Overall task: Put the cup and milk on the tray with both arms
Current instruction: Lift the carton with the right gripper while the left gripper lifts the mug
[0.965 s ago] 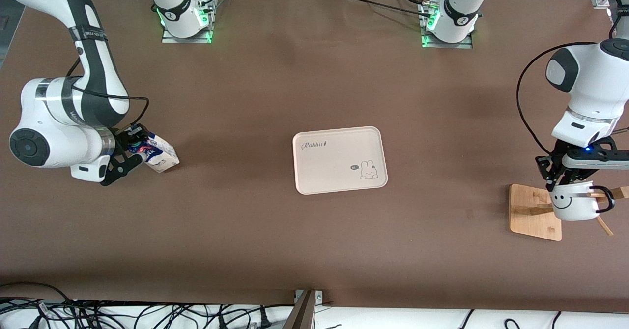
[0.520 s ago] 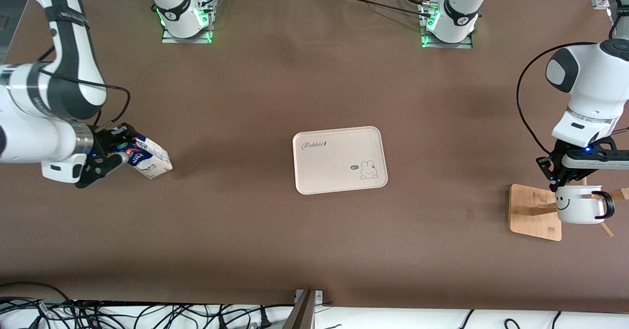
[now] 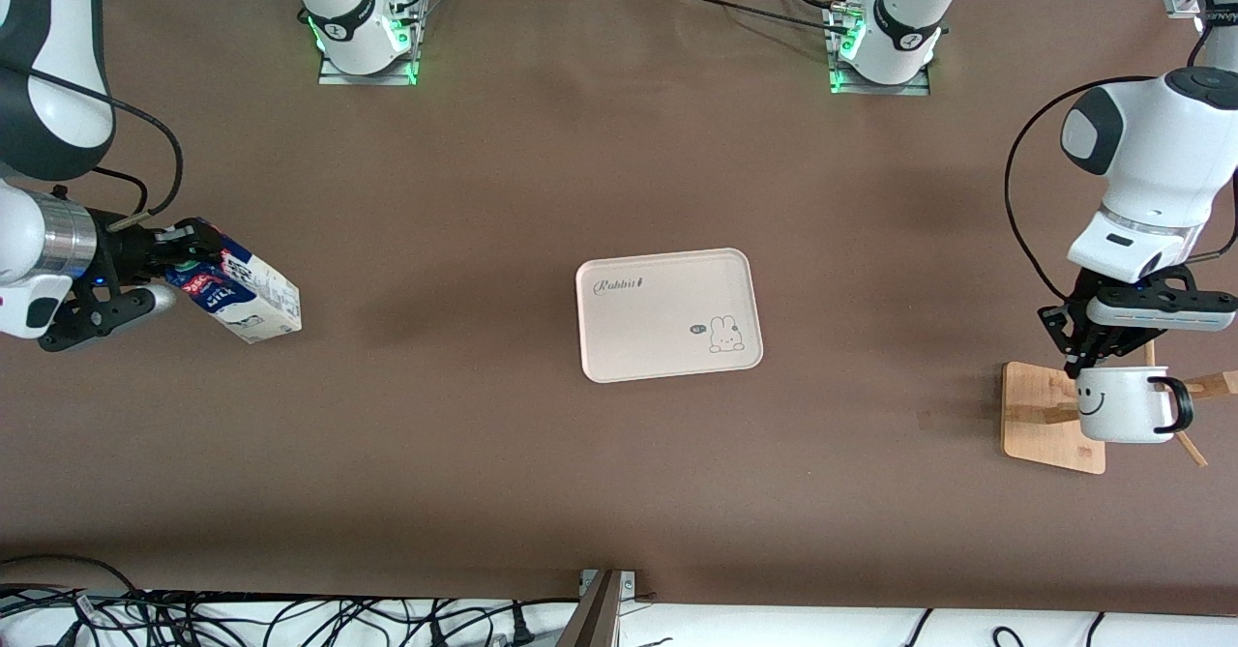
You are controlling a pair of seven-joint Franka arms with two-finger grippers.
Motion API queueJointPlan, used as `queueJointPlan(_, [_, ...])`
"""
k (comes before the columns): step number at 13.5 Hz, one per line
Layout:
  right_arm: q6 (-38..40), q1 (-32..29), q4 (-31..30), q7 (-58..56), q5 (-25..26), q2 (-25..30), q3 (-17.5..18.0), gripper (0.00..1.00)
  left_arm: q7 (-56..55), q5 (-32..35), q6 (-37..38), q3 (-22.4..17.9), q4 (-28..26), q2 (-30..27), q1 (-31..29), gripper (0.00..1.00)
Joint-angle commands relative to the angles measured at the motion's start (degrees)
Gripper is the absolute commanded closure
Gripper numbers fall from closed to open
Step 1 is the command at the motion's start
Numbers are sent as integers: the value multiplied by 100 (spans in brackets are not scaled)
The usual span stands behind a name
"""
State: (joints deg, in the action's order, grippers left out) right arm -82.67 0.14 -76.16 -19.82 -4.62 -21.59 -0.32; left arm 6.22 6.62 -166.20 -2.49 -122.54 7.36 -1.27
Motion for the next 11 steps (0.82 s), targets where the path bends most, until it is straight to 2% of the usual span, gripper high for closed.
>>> queueJointPlan(1, [120,21,84,644,-293,85,67,62,-59,41,298,213,29,-261,30,100])
queueJointPlan(4, [111,328,84,1470,-444,112,216,62,-138,41,850,494,99,-349,82,100])
queueJointPlan(8, [14,1004,93,2489,-522,112,217,62,-147,32,1782,829,380,-340,206,100])
queueJointPlan(11, [-205,1452,110,3167,-812,94,217,62,-147,32,3098,996,800,-288,241,100])
